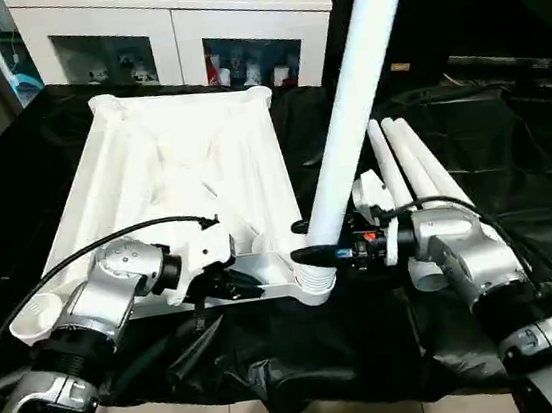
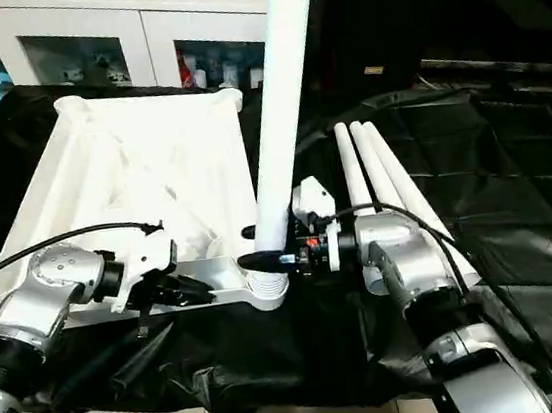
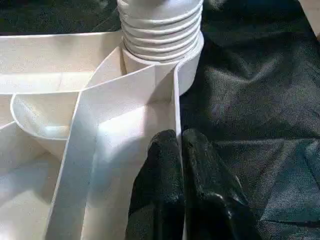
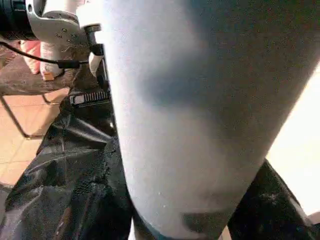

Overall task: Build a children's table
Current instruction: Insert table leg to table base

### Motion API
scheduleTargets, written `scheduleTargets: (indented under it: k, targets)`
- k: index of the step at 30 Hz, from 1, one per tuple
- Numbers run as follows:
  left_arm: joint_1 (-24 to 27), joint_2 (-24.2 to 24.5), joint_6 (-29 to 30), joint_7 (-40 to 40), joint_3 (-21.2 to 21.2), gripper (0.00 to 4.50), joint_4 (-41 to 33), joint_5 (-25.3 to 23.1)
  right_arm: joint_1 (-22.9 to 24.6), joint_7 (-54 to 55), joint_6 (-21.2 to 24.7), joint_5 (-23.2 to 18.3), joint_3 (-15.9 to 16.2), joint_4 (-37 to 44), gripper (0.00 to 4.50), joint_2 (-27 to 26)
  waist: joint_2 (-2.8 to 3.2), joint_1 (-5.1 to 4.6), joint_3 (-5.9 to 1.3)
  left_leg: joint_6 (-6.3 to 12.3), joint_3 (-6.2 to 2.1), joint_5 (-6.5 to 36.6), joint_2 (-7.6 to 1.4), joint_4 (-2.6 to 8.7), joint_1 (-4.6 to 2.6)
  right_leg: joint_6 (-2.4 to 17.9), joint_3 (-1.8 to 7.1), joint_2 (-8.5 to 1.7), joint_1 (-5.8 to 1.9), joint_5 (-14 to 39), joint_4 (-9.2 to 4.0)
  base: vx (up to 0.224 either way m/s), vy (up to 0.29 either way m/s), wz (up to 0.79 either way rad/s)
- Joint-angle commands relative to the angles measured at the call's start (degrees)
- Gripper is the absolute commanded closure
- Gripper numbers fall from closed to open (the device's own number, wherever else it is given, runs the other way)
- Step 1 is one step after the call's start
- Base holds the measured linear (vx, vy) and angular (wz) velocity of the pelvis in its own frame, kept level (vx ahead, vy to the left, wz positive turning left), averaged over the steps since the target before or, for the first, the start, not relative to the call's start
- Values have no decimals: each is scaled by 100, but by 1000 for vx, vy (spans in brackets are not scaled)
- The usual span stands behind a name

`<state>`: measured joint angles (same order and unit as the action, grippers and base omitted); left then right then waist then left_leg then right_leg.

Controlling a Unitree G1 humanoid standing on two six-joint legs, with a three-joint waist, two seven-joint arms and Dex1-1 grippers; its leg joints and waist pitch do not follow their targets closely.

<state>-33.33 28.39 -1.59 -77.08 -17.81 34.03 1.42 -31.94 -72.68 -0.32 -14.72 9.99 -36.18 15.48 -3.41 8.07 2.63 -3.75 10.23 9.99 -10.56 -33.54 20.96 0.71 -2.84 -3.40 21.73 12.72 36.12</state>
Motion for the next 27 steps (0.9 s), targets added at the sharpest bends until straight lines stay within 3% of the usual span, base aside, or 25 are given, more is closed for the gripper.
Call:
scheduleTargets:
  k: [1, 9, 14, 17, 20, 23, 24, 27]
  targets:
    - [-350, -29, -117, 122, 255, 450, -204, 145, 398, 176, 172, 615, 429, -519, 262, 69, 145, -54, -216, -186, -139, 2143, -364, 530, -154, 1169, 313, -564, -87, 1576, -537, 0, 0, 0]
    - [-375, -21, -120, 122, 263, 450, -146, 140, 398, 381, 149, 642, 384, -545, 262, 41, 153, -67, -192, -215, -166, 2361, -373, 555, -163, 1043, 327, -574, -53, 2051, -589, 0, 0, 0]
    - [-413, -57, -32, 242, 312, 450, -133, 159, 215, 1053, 185, 593, 74, -896, 262, -130, 144, -98, -193, -254, -183, 2360, -368, 572, -142, 1012, 328, -586, -50, 2150, -592, 0, 0, 0]
    - [-505, -127, 76, 516, 367, 450, -55, 112, 18, 1828, 118, 698, -108, -1273, 262, -248, 136, -188, -194, -333, -187, 2404, -354, 571, -153, 1020, 325, -586, -28, 2227, -594, 0, 0, 0]
    - [-684, -234, 246, 978, 427, 450, 157, -18, -194, 2675, 71, 822, -210, -1659, 262, -409, 131, -242, -205, -362, -193, 2286, -345, 572, -121, 1030, 321, -584, -56, 2090, -576, 0, 0, 0]
    - [-918, -414, 526, 1597, 457, 450, 372, -197, -430, 3528, 124, 900, -272, -2023, 262, -655, 139, -304, -228, -346, -162, 1987, -333, 556, -115, 1161, 327, -562, -73, 1513, -534, 0, 0, 0]
    - [-1016, -506, 700, 1900, 449, 450, 442, -300, -533, 3891, 178, 912, -306, -2168, 262, -764, 166, -306, -240, -364, -163, 1921, -331, 551, -115, 1191, 321, -560, -83, 1415, -507, 0, 0, 0]
    - [-1288, -852, 1264, 2843, 484, 450, 643, -521, -798, 4796, 250, 947, -378, -2546, 262, -1028, 163, -299, -249, -352, -138, 1635, -323, 525, -113, 1274, 321, -552, -106, 1004, -486, 0, 0, 0]
